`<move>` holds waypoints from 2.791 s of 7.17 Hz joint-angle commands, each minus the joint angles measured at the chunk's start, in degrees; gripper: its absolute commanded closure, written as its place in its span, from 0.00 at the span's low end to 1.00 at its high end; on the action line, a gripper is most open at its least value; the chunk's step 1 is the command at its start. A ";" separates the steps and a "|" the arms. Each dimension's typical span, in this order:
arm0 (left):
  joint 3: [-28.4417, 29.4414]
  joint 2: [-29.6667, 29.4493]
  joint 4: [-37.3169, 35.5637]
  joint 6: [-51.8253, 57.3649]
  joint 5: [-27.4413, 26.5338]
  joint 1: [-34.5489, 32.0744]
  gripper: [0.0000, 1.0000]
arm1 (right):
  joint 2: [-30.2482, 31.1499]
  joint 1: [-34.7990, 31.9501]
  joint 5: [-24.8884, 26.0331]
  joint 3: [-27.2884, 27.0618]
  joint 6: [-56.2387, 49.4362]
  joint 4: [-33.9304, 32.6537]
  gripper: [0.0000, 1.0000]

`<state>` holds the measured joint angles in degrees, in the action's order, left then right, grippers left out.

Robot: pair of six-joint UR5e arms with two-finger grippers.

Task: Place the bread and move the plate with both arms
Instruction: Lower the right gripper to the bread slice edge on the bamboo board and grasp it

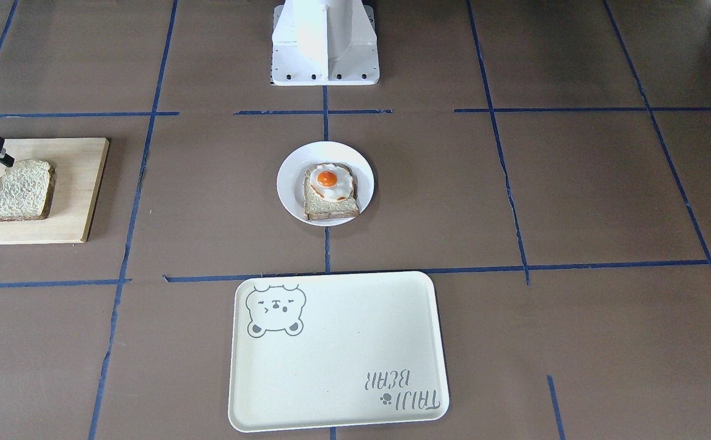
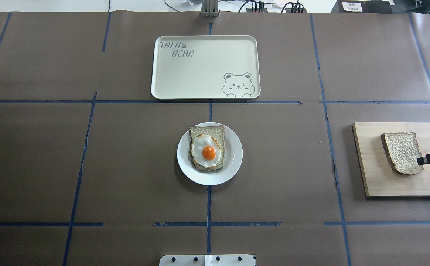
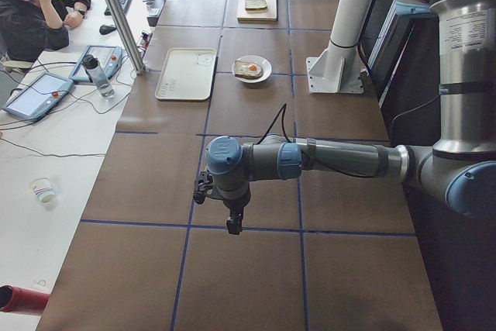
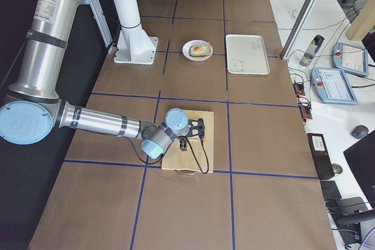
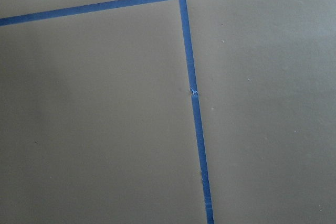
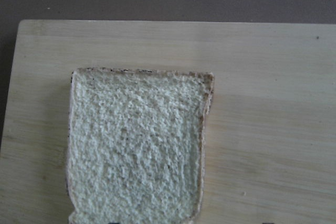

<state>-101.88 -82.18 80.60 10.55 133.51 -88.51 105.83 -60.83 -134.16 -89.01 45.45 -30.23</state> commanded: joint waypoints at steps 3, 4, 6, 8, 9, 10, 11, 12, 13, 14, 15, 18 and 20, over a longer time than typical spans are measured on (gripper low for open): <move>0.10 0.00 0.09 0.00 0.00 0.00 0.00 | -1.24 2.12 2.23 0.50 3.33 -0.01 0.12; 0.10 0.00 0.09 0.00 0.00 0.00 0.00 | -1.24 2.38 2.23 0.50 3.33 -0.01 0.13; 0.10 0.00 0.09 0.00 0.00 0.00 0.00 | -1.24 2.82 2.32 0.59 3.33 -0.01 0.16; 0.10 0.00 0.09 0.00 0.00 0.00 0.00 | -1.24 3.18 2.41 0.59 3.33 -0.01 0.16; 0.10 0.00 0.09 0.00 0.00 0.00 0.00 | -1.24 3.26 2.32 0.59 3.33 -0.01 0.20; 0.10 0.00 0.09 0.00 0.00 0.00 0.00 | -1.24 3.27 2.32 0.59 3.33 -0.01 0.44; 0.10 0.00 0.09 0.00 0.00 0.00 0.00 | -1.24 3.27 2.32 0.59 3.24 0.08 0.71; 0.10 0.00 0.09 0.00 0.00 0.00 0.00 | -1.15 3.27 2.32 0.59 3.15 0.08 0.83; 0.10 0.00 0.09 0.00 0.00 0.00 0.00 | -1.15 3.35 2.32 0.59 2.37 0.08 0.88; 0.02 0.00 0.09 0.00 0.00 0.00 0.00 | -1.15 3.44 2.32 0.51 2.36 0.08 0.96; 0.02 0.00 0.00 0.00 0.00 0.00 0.00 | -1.15 3.44 2.32 0.50 2.36 0.08 1.00; 0.02 0.00 0.00 0.00 0.00 0.00 0.00 | -1.32 3.35 1.27 -0.11 2.80 0.08 1.00; -0.07 0.00 0.00 0.00 0.00 0.00 0.00 | -2.37 1.35 -4.32 -1.51 3.06 -0.01 1.00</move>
<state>-101.89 -82.18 80.60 10.55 133.51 -88.51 104.21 -57.97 -135.01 -89.67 48.34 -30.16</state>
